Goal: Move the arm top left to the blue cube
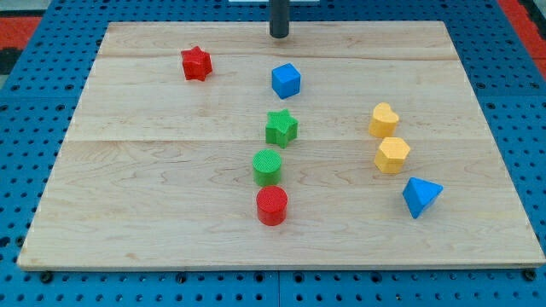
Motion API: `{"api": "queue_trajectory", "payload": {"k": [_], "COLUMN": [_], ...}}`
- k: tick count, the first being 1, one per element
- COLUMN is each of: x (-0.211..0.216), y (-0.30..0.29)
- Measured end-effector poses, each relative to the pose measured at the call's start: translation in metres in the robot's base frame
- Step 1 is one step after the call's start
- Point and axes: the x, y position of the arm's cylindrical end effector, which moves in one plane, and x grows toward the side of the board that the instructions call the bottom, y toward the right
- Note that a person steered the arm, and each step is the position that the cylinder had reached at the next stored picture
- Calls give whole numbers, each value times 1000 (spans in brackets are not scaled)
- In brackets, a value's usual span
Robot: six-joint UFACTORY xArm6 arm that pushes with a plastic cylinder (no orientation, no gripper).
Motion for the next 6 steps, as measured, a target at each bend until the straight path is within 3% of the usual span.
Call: {"api": "queue_trajectory", "payload": {"k": [2,6], "x": [46,52], "y": [-17,-57]}}
